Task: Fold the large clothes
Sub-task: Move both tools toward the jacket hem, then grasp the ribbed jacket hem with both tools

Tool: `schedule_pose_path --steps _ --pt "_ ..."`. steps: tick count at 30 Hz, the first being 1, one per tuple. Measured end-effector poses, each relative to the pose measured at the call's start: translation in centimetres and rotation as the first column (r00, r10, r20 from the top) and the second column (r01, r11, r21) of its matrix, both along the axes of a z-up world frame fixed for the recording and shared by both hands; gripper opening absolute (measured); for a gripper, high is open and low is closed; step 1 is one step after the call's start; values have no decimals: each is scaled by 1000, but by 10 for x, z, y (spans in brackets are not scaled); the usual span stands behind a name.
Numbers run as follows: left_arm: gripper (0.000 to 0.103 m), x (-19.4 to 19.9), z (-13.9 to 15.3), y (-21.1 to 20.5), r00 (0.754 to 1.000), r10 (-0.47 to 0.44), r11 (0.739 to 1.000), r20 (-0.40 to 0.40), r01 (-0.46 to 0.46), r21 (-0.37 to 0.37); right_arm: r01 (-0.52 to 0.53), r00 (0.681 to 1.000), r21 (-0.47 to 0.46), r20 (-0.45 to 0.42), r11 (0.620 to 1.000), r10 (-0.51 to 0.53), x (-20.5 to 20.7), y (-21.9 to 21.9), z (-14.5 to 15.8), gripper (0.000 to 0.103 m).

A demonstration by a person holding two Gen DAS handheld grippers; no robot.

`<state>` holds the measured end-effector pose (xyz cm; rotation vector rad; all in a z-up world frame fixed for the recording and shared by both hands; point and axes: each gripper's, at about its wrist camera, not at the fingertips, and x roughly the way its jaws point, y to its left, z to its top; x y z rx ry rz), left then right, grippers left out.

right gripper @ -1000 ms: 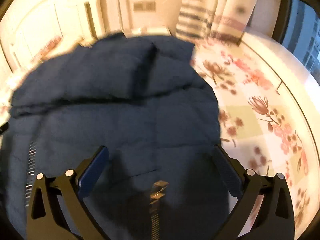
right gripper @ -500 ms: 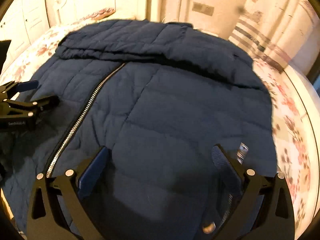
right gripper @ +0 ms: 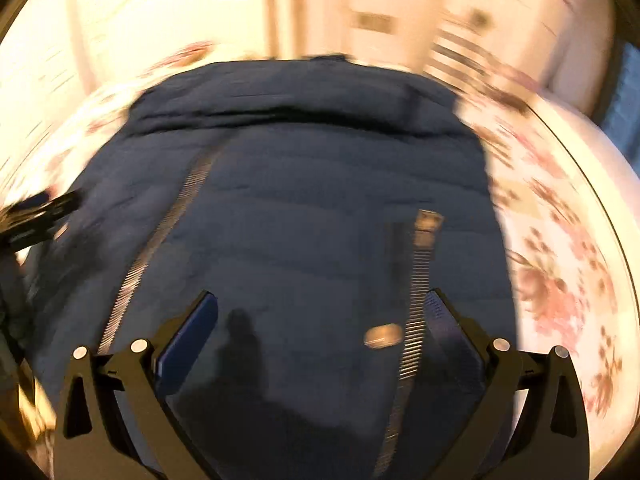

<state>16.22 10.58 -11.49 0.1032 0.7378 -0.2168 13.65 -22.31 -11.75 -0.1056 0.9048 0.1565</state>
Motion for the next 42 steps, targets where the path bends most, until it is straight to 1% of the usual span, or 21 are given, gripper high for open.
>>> schedule_pose_path --steps 1,2,4,5,7,8,9,13,15,17,19,22,24,26,27,28,29,35,39,41,42 --pt "101 -7 -1 -13 999 -48 998 11 48 27 -53 999 -25 -5 998 53 -5 12 -2 98" --pt "101 -15 -9 -31 995 -101 989 5 100 105 -100 995 -53 -18 994 100 -9 23 -5 98" --pt "101 -16 -31 -50 990 -131 968 -51 139 211 -165 986 -159 -56 973 158 -13 47 -25 98" --pt "101 -13 -36 -52 989 -128 964 -78 142 224 -162 987 -130 -47 978 157 -12 44 -26 98" --pt "101 -6 -35 -45 986 -120 974 -115 139 178 -148 987 -64 -77 987 143 -7 34 -26 98" --pt "101 -1 -35 -37 982 -121 982 -145 140 127 -138 988 -51 -79 989 134 -6 30 -25 98" --pt "101 0 -35 -32 982 -119 985 -147 136 110 -130 989 -53 -72 990 126 -8 27 -24 98" --pt "101 -10 -32 -1 992 -39 994 -120 50 95 -58 997 -82 -59 995 53 -13 2 -21 98" --pt "101 -18 -31 26 994 24 998 -110 -19 52 -6 998 -44 -57 999 4 -19 -19 -20 98" --pt "101 -26 -31 52 990 107 993 -88 -103 51 46 997 -1 -67 999 -46 -27 -40 -24 98" --pt "101 -34 -33 66 987 138 990 -85 -134 47 74 995 18 -70 997 -72 -34 -48 -26 98" --pt "101 -51 -28 70 994 93 996 -65 -94 -6 100 995 -9 -20 995 -101 -48 -43 -19 98" --pt "101 -68 -26 53 1000 -2 1000 -29 1 -7 31 999 3 13 1000 -31 -58 -27 -13 98" --pt "101 -80 -32 25 993 -117 992 -10 117 36 -47 999 5 20 999 47 -62 -8 -15 98" --pt "101 -82 -42 9 989 -143 985 -25 144 93 -89 996 -8 8 996 89 -62 3 -22 98" --pt "101 -81 -51 1 992 -126 982 -29 129 139 -94 996 -38 -2 995 94 -61 9 -30 99" --pt "101 -82 -52 2 994 -113 986 5 111 125 -90 996 -57 23 994 92 -62 13 -33 99" --pt "101 -77 -44 21 991 -126 990 -42 129 64 -65 998 -37 8 997 65 -65 4 -24 98" --pt "101 -89 -43 50 998 -62 998 -5 63 23 -40 995 -47 85 998 44 -89 -8 -14 98" --pt "101 -89 -50 67 1000 -19 1000 -16 20 14 -4 997 -36 83 999 7 -95 -23 -19 98" --pt "101 -87 -53 74 1000 -10 1000 -24 11 10 5 998 15 56 1000 -6 -95 -34 -27 98"
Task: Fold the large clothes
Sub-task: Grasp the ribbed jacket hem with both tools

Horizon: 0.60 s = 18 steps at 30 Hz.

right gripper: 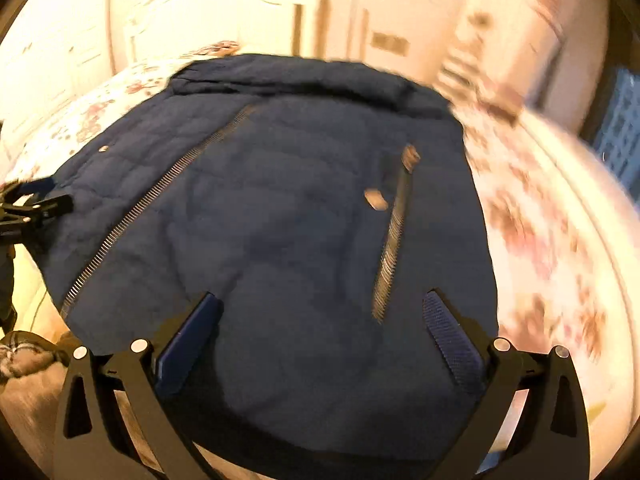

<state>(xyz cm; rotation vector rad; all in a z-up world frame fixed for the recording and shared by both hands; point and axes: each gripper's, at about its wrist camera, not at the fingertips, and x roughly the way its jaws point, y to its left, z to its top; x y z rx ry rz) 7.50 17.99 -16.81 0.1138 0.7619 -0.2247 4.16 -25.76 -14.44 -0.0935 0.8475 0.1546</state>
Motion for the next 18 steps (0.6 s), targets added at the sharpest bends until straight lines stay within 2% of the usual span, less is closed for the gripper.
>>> schedule_pose_path --steps 2,5,8,11,14,18 --pt "101 0 -2 5 1000 4 1000 0 -4 7 3 1000 117 5 993 -3 -3 -20 -8 98" --pt "101 -5 1 5 1000 8 999 11 -9 34 17 1000 73 21 997 -18 -11 -16 -1 98" --pt "101 -9 2 13 1000 23 1000 18 -23 19 29 997 43 66 999 -32 -22 -16 6 98" --pt "101 -8 -5 21 1000 17 1000 7 -17 14 33 999 94 28 995 -36 -25 -27 -9 98" --pt "101 -12 0 28 1000 27 999 8 -28 26 39 998 90 43 995 -43 -34 -30 -2 98" --pt "101 -15 4 54 998 65 997 1 -64 -45 115 990 124 68 986 -124 -52 -59 7 98"
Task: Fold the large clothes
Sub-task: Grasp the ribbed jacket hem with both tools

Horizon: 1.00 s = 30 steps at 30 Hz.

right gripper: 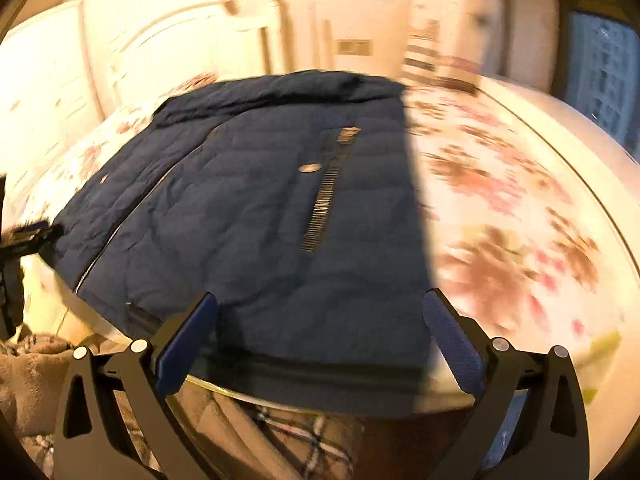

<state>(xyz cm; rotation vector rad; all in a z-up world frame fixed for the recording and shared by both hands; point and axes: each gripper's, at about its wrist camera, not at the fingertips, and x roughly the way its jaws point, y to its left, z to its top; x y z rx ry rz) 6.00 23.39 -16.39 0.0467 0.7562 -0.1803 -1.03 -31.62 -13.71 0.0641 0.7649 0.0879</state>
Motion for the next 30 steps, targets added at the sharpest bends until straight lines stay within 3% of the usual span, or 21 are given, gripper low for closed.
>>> schedule_pose_path --steps 3,4,5,9,12,21,23,26,30 --pt "101 9 -8 23 998 24 995 -56 -29 -95 55 998 135 -18 989 -53 -12 -33 -4 96" --pt "101 9 -8 26 998 22 993 -51 -27 -116 67 998 165 -25 984 -64 -14 -40 -6 90" --pt "101 9 -8 25 998 17 994 -54 -23 -111 74 997 181 -32 981 -70 -15 -44 -9 82" --pt "96 6 -10 8 998 -40 997 -55 37 -61 24 1000 192 -24 981 -20 -18 -34 -12 71" --pt "88 -5 -10 -1 997 -66 997 -44 65 -31 1 1000 179 -31 984 5 -15 -24 -12 71" --pt "88 -20 -11 13 995 -78 995 -57 74 -66 -9 999 237 -35 971 17 -37 -35 -16 67" --pt "84 -20 -11 9 996 -74 995 -47 71 -65 -15 1000 235 -8 972 17 -38 -32 -17 68" --pt "84 -17 -10 -2 998 -61 998 -33 60 -31 -15 1000 234 18 972 12 -32 -28 -15 68" --pt "84 -5 -12 -7 998 -57 997 -18 56 -51 -30 999 238 50 971 19 -16 -18 -16 68"
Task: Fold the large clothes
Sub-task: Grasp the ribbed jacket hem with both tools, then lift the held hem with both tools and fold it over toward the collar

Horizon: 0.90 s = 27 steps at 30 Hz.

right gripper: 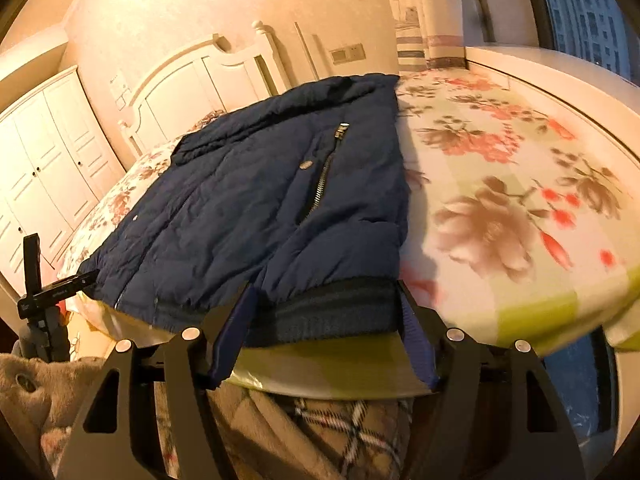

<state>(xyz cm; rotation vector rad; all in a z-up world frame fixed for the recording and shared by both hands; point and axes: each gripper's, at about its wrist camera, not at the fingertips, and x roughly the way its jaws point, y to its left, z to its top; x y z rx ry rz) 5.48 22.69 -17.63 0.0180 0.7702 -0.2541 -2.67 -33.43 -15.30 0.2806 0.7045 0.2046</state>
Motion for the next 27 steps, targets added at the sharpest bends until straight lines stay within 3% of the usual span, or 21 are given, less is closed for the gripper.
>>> schedule_pose_path --steps 5,11,14,16,22,23,27 --pt "90 8 -1 -4 1000 23 1000 6 -23 21 11 1000 -31 13 999 -11 6 6 -1 69" --pt "89 -5 -1 6 1000 12 1000 -7 -12 13 19 1000 -68 4 997 -19 -9 1 -1 70" --pt "82 2 -1 -8 1000 10 999 14 -11 32 32 999 -99 19 995 -31 3 9 -2 66" --pt "62 9 1 -13 1000 1 1000 28 -2 22 40 998 -125 44 991 -35 14 17 -2 58" --pt "29 23 11 -11 999 -24 995 33 27 -99 3 993 -54 121 999 3 29 13 1 35" --pt "27 15 18 -12 998 -25 994 53 31 -108 2 992 -48 129 999 4 27 13 3 27" --pt "21 -20 46 -11 991 -51 995 126 61 -77 0 982 -23 191 1000 4 -3 10 20 18"
